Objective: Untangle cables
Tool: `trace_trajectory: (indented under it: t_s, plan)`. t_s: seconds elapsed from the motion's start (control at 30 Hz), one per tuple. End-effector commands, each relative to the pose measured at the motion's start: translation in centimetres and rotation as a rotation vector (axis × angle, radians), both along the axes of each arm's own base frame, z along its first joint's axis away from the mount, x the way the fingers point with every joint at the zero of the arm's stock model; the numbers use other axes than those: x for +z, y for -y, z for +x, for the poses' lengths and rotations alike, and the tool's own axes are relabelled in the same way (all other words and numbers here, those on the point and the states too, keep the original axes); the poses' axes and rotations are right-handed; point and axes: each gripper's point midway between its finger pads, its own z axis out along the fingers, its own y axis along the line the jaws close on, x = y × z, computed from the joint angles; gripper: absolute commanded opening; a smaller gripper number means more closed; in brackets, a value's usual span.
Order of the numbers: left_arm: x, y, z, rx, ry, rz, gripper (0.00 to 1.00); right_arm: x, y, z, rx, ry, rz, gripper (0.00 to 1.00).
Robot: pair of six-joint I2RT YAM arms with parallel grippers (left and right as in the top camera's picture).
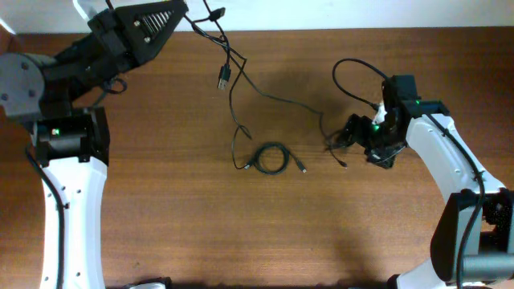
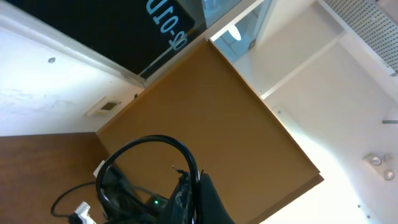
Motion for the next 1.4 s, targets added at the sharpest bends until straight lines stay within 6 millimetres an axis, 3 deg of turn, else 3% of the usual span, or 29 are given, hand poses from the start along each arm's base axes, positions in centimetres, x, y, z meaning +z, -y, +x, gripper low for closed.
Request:
trace_trajectory:
  t_s: [0.0, 0.1, 0.2, 0.27, 0.37, 0.5, 0.6, 0.67, 0.8, 0.9, 1.03, 1.23, 1.37]
  plan:
    - [0.3, 0.1, -0.7, -0.005, 0.043, 0.037, 0.00, 3.4, -4.8, 0.2, 0.216, 0.124, 0.299, 0.95]
    - [-0.2, 0.1, -0.4, 0.001, 0.045, 0.057, 0.00, 3.4, -4.8, 0.2, 0.194, 0.108, 0.304, 0.97]
    - [-1.3, -0.3, 0.4, 0.033, 0.044, 0.087, 0.00, 1.0, -1.6, -0.6, 0.024, -0.018, 0.107, 1.00]
    - [-3.4, -0.6, 1.5, 0.055, -0.077, 0.086, 0.00, -0.1, 0.4, -1.7, -0.045, -0.092, -0.015, 0.98]
    - [-4.0, -0.6, 1.7, 0.054, -0.120, 0.081, 0.00, 0.9, -1.4, -1.5, 0.048, -0.051, 0.087, 0.98]
    - [-3.7, 1.7, 0.5, -0.028, -0.086, 0.096, 0.00, 5.6, -6.1, -0.7, 0.304, 0.148, 0.388, 0.98]
    - [-3.6, 4.0, -0.6, -0.088, 0.009, 0.140, 0.00, 11.5, -9.1, -0.9, 0.481, 0.347, 0.644, 0.98]
    - [-3.9, 5.3, -1.0, -0.111, 0.041, 0.161, 0.00, 14.7, -9.9, -1.3, 0.548, 0.445, 0.748, 0.98]
    - [-5.9, 6.3, -0.3, -0.080, 0.006, 0.200, 0.00, 17.7, -10.0, -2.3, 0.584, 0.526, 0.757, 0.98]
    - [-8.4, 6.1, 1.1, -0.005, -0.087, 0.244, 0.00, 19.7, -9.9, -3.2, 0.609, 0.594, 0.711, 0.98]
    - [-11.5, 7.4, 1.7, 0.066, -0.129, 0.350, 0.00, 22.0, -8.6, -4.3, 0.553, 0.658, 0.529, 0.98]
    - [-13.4, 10.6, 1.3, 0.121, -0.114, 0.459, 0.00, 25.9, -8.4, -7.0, 0.587, 0.798, 0.484, 0.98]
    - [-13.6, 13.3, -0.4, 0.059, -0.103, 0.469, 0.00, 26.4, -8.4, -7.4, 0.590, 0.813, 0.478, 0.98]
